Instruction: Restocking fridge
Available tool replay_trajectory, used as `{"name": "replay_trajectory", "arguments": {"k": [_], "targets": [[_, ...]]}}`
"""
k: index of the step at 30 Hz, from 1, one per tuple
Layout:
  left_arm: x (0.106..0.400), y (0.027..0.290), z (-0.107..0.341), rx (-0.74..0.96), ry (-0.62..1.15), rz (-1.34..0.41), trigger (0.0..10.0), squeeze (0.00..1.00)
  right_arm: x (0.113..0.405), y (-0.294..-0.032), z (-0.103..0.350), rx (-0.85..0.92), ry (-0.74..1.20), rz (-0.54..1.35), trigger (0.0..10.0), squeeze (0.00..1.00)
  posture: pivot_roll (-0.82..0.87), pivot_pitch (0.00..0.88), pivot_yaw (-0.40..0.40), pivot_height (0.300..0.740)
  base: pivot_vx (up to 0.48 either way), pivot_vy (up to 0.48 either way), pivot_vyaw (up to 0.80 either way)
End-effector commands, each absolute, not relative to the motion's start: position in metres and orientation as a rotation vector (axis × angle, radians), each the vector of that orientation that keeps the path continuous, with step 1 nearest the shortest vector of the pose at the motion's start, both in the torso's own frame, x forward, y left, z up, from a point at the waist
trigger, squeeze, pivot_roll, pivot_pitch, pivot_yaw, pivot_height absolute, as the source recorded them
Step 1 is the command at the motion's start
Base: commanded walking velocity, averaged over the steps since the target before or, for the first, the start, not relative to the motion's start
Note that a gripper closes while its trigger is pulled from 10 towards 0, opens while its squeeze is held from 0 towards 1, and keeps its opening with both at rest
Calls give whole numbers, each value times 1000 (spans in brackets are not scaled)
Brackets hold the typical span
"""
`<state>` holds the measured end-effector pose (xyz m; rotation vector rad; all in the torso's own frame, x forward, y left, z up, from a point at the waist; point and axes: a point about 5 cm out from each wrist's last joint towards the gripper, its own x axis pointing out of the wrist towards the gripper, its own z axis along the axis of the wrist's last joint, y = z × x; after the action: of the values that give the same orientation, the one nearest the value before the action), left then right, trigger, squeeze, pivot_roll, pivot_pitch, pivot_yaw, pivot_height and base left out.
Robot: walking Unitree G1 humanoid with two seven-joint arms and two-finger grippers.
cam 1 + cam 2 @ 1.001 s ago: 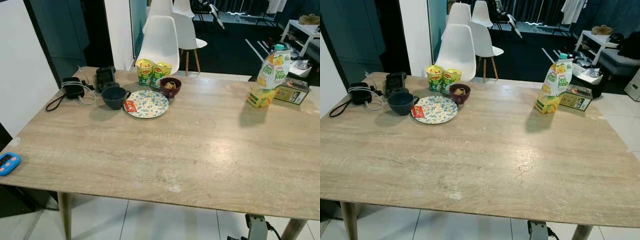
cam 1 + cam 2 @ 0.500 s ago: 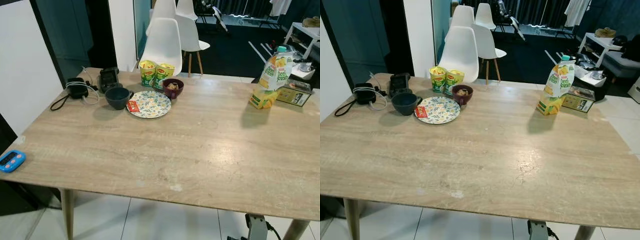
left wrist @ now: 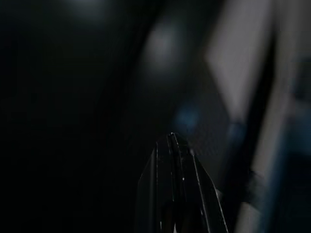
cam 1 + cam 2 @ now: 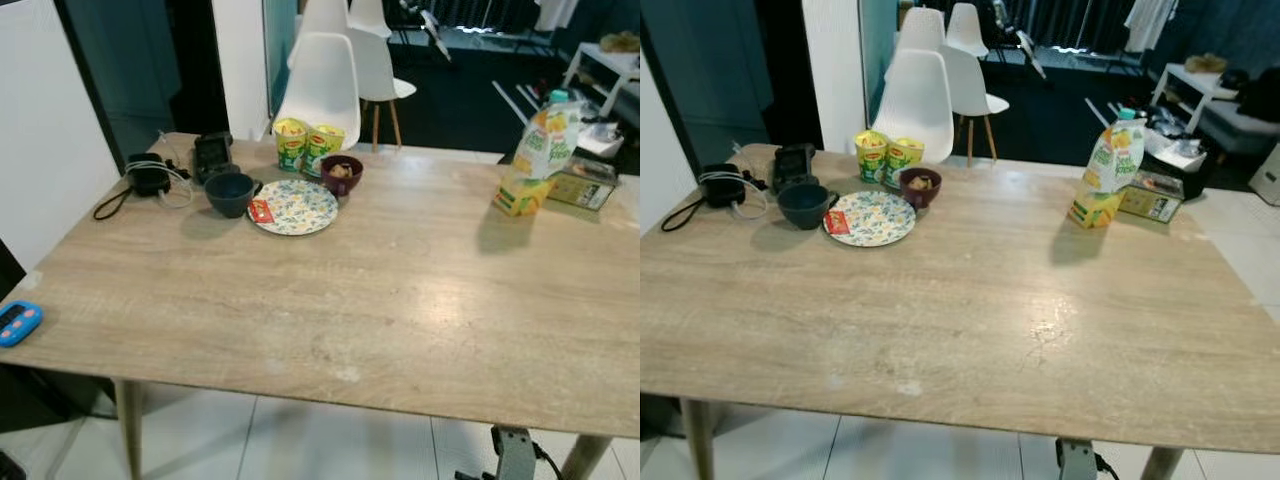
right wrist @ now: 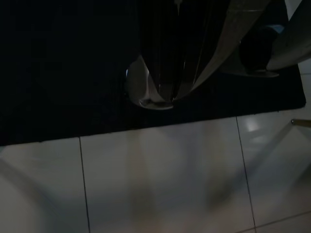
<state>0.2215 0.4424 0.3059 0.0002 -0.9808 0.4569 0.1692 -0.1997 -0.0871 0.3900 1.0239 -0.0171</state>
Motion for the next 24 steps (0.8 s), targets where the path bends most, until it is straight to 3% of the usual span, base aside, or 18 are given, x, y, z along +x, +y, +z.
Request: {"name": "replay_trajectory", "arguments": {"k": [1,3,8,16,24], "targets": [[241,431,293,-16,-902,366,10000,0,168,-201,-87,386,1027,-22,10000,0,51,0,-57,740,0,0,0],[278,404,275,-12,-747,191,10000,0,168,-200,-88,383,1029,-18,10000,0,41,0,-52,740,0,0,0],[312,370,257,61,-566,33,10000,0,166,-199,-89,384,1034,-18,10000,0,35,0,-48,740,0,0,0],[335,345,242,204,-371,-64,10000,0,159,-199,-92,382,1049,-11,10000,0,22,0,-46,740,0,0,0],[355,311,234,435,-238,-207,10000,0,134,-199,-100,337,1120,34,10000,0,20,0,-86,740,0,0,0]]}}
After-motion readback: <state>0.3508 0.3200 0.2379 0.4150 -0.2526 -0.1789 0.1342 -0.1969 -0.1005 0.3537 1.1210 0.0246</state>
